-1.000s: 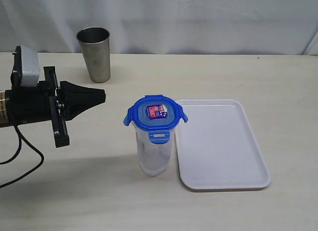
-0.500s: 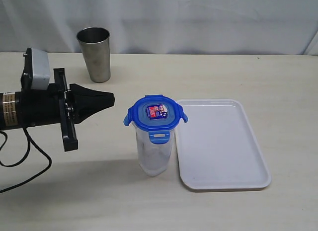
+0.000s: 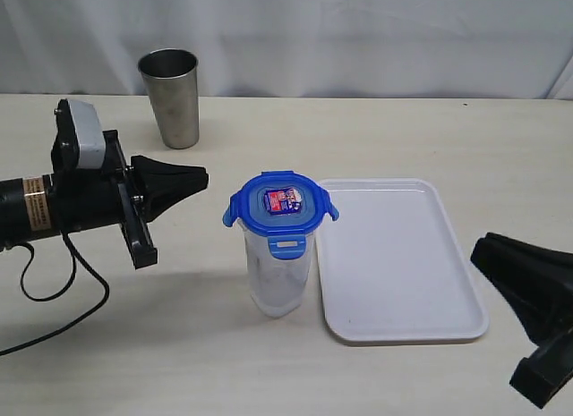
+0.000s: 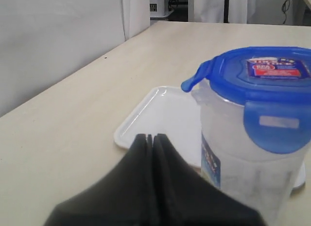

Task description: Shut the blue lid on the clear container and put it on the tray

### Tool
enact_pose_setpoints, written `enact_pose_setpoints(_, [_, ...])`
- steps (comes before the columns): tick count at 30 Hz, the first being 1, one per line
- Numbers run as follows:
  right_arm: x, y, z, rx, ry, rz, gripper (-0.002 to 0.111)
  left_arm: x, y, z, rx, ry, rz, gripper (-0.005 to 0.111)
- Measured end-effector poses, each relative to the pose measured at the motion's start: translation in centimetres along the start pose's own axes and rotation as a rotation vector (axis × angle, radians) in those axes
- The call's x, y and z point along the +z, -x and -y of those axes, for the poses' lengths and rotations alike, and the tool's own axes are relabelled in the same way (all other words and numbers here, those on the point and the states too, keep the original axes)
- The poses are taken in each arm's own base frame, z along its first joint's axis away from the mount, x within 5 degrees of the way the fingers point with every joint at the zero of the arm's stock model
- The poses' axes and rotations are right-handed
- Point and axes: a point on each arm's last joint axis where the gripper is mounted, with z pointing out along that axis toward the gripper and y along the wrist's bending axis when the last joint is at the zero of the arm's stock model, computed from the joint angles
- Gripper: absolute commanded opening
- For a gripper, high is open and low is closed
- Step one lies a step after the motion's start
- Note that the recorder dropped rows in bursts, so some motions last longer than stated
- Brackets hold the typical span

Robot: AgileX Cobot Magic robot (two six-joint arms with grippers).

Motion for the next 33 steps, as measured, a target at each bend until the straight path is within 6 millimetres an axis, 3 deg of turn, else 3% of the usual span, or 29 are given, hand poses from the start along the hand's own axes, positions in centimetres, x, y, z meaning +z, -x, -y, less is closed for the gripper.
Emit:
enact_pose_setpoints(9, [3.0,-2.0,0.6,-0.004,0.160,-0.130,0.005,0.3,-0.8,0.2,-0.002,-0.016,0.004,0.000])
enact_pose_setpoints(13, [4.2,-3.5,1.1,-0.060,0.222,-0.190,0.005,1.2,-0.8,1.2,0.000,-0.063,0.008,0.000])
enact_pose_setpoints(33, [6.0,-6.0,2.2,-0.061,0.253,-0.243,0.005,1.4,-1.0,2.1,0.030,-0.145,-0.009,0.000])
